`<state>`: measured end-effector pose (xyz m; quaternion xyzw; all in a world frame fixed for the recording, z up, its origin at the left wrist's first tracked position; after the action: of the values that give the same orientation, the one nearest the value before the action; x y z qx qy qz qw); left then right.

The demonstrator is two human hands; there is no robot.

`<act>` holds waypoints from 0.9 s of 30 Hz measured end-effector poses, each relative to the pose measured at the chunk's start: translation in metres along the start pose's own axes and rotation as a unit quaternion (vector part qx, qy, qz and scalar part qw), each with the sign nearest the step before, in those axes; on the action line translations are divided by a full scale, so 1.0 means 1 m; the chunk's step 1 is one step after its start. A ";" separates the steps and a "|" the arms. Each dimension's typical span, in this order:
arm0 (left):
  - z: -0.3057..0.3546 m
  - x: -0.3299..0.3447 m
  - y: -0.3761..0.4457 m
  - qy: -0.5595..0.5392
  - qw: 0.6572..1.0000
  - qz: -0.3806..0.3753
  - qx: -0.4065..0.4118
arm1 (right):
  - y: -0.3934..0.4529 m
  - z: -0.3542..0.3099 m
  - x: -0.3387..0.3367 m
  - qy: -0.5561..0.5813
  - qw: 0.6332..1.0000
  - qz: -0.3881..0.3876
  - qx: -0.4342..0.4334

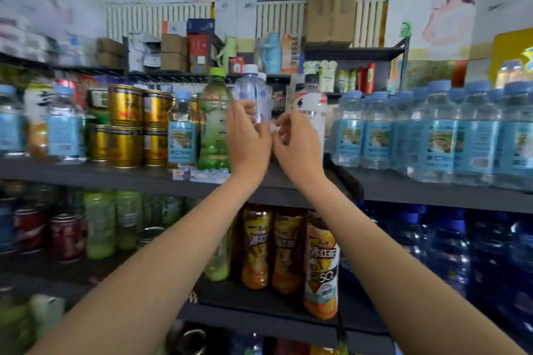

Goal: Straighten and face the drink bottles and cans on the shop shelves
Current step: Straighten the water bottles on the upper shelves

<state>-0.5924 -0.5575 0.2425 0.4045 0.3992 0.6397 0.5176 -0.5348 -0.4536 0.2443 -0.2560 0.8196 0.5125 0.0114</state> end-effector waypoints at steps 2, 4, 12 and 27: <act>-0.034 -0.045 0.012 0.054 0.999 0.008 0.002 | -0.002 -0.027 0.051 0.030 0.999 -0.037 -0.007; -0.074 -0.080 0.025 0.093 0.995 -0.006 -0.026 | -0.004 -0.051 0.100 0.048 0.996 -0.079 -0.006; -0.210 -0.112 0.034 0.090 0.945 -0.253 -0.188 | 0.003 -0.071 0.216 -0.109 0.979 -0.113 0.132; -0.207 -0.078 0.041 -0.138 0.939 -0.237 -0.206 | 0.008 -0.055 0.207 0.027 0.987 -0.042 0.154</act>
<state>-0.7878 -0.6595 0.1994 0.2670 0.2674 0.5043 0.7764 -0.7043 -0.5816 0.2185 -0.2987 0.8775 0.3719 0.0499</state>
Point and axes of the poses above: each hand's wrist, its own y-axis towards the middle knuckle, its own x-axis out of the palm, z = x × y, the point moved 10 cm from there along y, towards the middle knuckle, and after that the axes turned 8 degrees about x, right-handed, at the moved point
